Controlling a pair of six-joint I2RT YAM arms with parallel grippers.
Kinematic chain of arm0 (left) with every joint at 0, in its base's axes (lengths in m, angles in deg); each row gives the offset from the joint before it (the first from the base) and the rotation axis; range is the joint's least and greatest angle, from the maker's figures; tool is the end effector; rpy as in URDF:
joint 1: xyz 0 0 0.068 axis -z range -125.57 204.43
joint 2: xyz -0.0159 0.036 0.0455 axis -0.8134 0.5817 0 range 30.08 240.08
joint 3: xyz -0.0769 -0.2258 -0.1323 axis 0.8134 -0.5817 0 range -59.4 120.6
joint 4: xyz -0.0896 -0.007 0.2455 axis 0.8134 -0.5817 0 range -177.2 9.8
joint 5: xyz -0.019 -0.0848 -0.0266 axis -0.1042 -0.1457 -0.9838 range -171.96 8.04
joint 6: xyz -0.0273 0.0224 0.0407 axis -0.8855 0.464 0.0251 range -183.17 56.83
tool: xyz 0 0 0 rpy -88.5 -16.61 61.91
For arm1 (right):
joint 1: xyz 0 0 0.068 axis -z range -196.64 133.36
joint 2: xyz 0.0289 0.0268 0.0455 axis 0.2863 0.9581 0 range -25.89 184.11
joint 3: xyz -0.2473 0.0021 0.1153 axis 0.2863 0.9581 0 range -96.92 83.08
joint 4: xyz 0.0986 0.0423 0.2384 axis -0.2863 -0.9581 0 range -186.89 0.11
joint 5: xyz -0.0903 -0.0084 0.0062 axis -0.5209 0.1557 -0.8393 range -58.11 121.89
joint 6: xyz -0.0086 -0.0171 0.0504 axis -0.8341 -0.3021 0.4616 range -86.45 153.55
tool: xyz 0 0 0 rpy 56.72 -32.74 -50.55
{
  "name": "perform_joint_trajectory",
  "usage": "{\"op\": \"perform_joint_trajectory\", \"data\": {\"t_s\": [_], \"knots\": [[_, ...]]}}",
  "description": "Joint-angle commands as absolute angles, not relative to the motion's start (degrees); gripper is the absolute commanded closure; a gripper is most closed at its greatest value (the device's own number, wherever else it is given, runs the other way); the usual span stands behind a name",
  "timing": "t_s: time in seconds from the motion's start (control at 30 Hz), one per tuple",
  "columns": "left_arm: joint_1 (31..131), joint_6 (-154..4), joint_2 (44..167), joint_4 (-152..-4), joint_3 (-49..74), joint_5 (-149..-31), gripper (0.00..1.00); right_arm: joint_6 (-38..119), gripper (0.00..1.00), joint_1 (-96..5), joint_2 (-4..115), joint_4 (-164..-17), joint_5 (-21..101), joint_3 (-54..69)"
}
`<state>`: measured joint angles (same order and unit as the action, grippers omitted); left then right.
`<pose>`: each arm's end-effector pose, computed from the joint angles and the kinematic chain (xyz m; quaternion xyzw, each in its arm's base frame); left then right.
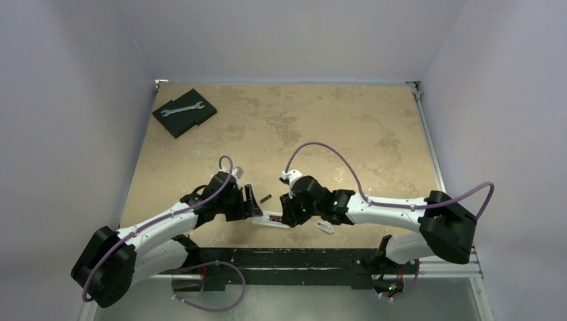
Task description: Load the batteries into the remote control
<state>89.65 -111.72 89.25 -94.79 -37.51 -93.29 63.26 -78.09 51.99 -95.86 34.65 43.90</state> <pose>0.1457 -0.1114 0.1539 -0.0772 0.9379 -0.2865 0.1796 0.1281 0.2390 0.1883 -0.2612 0.8848 0.2907 0.2537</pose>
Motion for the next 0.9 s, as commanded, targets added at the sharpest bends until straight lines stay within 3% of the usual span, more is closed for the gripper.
{"op": "perform_joint_trajectory", "data": {"t_s": [0.0, 0.87], "knots": [[90.1, -112.1, 90.1, -90.8, -38.2, -94.8, 0.38, 65.4, 0.63, -77.9, 52.4, -94.9, 35.6, 41.5], [90.3, -111.8, 91.1, -88.9, -39.6, -95.5, 0.44, 67.5, 0.70, -77.9, 57.8, -94.3, 35.3, 38.9]]}}
